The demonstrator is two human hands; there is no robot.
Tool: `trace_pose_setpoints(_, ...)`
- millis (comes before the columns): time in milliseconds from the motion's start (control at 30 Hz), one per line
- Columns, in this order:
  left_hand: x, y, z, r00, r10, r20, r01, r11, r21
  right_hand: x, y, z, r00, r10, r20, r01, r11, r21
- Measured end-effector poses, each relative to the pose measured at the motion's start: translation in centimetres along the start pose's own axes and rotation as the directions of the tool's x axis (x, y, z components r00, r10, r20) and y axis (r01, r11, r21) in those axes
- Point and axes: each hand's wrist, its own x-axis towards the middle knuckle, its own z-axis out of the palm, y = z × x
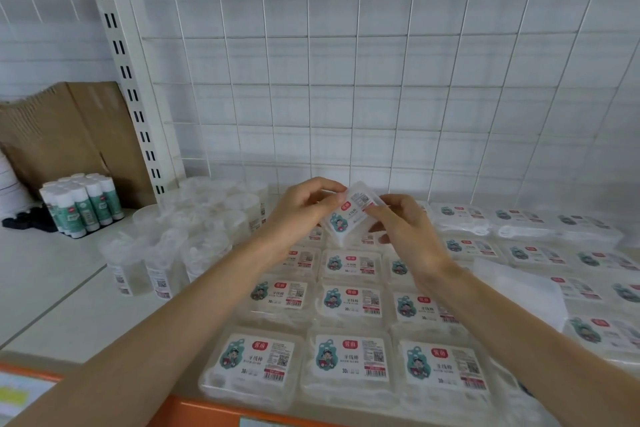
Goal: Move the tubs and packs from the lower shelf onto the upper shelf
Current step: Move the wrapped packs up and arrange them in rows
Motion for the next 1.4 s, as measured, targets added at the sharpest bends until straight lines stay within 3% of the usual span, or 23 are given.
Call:
trace_pose_setpoints(167,-0.7,0.1,0.0,0.975,0.179,0.129,-0.216,0.894,0.393,-0.2,0.2,-0.2,1.000,0.026,-0.013,-0.026,0.999,-0.020)
trace_pose_setpoints(233,-0.9,0.1,-0.1,0.955,0.192,0.225,-0.281,0.827,0.487,-0.2,0.2,-0.2,0.999,0.032,0.000,-0.032,0.999,0.000)
trace_pose_setpoints(333,-1.0,0.1,-0.2,0.947,0.213,0.238,-0.314,0.761,0.567,-0.3,0.2,-0.1,0.999,0.048,0.025,-0.047,0.997,-0.056)
trace_pose_setpoints(433,-0.7,0.3,-1.2,0.956,0.121,0.269,-0.271,0.716,0.643,-0.5,0.2,-0.1,0.999,-0.031,0.020,0.034,0.982,-0.184)
trace_pose_setpoints(600,-0.6,0.7,-2.6,0.959,-0.019,0.283,-0.234,0.510,0.828,-0.3,0.2,-0.3,0.992,-0.116,-0.057,0.104,0.976,-0.191)
trace_pose_setpoints(700,-0.6,0.6,-2.3,0.959,-0.060,0.279,-0.223,0.451,0.864,-0.2,0.4,-0.3,0.990,-0.127,-0.060,0.113,0.972,-0.204)
trace_pose_setpoints(867,-0.7,0.5,-2.7,0.963,-0.072,0.260,-0.201,0.452,0.869,-0.1,0.6,-0.3,0.986,-0.155,-0.063,0.139,0.968,-0.209)
trace_pose_setpoints(1033,-0.8,0.7,-2.4,0.962,-0.177,0.207,-0.082,0.537,0.840,-0.1,0.7,-0.2,0.984,-0.168,-0.063,0.150,0.964,-0.222)
trace_pose_setpoints(1400,-1.0,1.1,-2.5,0.963,-0.194,0.187,-0.053,0.545,0.837,0.0,0.9,-0.2,0.982,-0.185,-0.046,0.168,0.953,-0.251)
